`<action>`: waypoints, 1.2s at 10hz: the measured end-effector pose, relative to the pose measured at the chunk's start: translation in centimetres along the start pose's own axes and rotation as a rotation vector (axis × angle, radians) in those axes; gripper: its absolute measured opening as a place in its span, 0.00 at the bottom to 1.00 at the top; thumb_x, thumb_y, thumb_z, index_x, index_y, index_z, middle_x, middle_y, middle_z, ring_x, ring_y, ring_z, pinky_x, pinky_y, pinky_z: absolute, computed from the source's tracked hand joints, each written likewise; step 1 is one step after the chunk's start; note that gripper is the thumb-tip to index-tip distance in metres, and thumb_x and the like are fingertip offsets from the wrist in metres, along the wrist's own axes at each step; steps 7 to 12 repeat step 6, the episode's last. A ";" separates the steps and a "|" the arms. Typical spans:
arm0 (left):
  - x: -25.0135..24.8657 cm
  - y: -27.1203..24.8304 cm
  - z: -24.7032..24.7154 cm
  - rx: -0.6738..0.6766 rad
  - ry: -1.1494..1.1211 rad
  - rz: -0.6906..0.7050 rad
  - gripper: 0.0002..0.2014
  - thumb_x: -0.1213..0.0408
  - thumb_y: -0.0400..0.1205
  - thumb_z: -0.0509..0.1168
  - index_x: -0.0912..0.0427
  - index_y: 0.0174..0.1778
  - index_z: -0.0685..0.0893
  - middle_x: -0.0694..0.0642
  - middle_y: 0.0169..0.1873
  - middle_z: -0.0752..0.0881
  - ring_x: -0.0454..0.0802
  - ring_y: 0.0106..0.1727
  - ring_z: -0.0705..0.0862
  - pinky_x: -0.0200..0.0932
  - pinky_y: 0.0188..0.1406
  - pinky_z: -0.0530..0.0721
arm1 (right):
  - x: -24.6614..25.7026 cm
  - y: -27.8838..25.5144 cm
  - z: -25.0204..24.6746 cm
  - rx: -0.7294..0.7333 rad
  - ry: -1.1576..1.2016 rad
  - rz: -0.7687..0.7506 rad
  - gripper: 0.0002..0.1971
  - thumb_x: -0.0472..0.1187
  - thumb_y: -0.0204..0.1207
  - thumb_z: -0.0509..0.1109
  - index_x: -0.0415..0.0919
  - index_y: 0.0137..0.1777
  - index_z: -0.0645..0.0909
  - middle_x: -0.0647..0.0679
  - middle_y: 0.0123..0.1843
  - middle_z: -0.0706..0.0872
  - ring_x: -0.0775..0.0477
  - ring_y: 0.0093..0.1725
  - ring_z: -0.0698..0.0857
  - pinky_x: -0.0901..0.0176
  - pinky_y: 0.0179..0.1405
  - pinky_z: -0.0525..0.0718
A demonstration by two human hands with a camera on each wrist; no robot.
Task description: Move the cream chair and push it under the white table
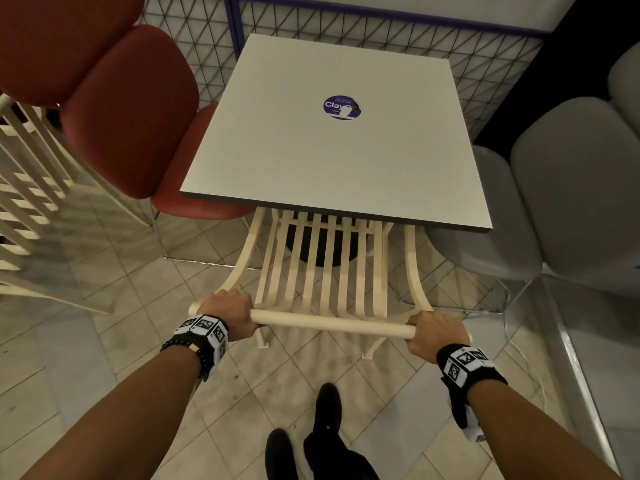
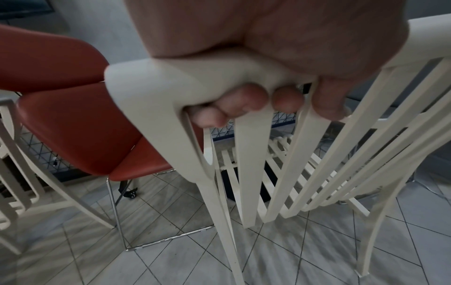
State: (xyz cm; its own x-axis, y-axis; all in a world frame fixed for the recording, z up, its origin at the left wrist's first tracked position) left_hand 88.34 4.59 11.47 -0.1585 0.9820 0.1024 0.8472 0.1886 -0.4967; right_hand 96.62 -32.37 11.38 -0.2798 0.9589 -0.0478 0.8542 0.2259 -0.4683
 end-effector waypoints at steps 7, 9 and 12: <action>-0.9 -10.0 5.8 -0.453 -0.359 0.083 0.30 0.45 0.75 0.68 0.48 0.72 0.70 0.53 0.78 0.69 0.56 0.77 0.70 0.58 0.69 0.79 | 2.9 -13.1 8.4 -0.022 0.372 0.131 0.18 0.49 0.78 0.66 0.49 0.67 0.72 0.47 0.70 0.72 0.44 0.68 0.74 0.51 0.66 0.77; -0.9 -10.0 5.8 -0.453 -0.359 0.083 0.30 0.45 0.75 0.68 0.48 0.72 0.70 0.53 0.78 0.69 0.56 0.77 0.70 0.58 0.69 0.79 | 2.9 -13.1 8.4 -0.022 0.372 0.131 0.18 0.49 0.78 0.66 0.49 0.67 0.72 0.47 0.70 0.72 0.44 0.68 0.74 0.51 0.66 0.77; -0.9 -10.0 5.8 -0.453 -0.359 0.083 0.30 0.45 0.75 0.68 0.48 0.72 0.70 0.53 0.78 0.69 0.56 0.77 0.70 0.58 0.69 0.79 | 2.9 -13.1 8.4 -0.022 0.372 0.131 0.18 0.49 0.78 0.66 0.49 0.67 0.72 0.47 0.70 0.72 0.44 0.68 0.74 0.51 0.66 0.77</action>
Point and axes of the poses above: each hand's wrist, its own y-axis towards the middle knuckle, its own z-axis out of the palm, x = y × z, the point moved 1 cm from there along y, towards the middle knuckle
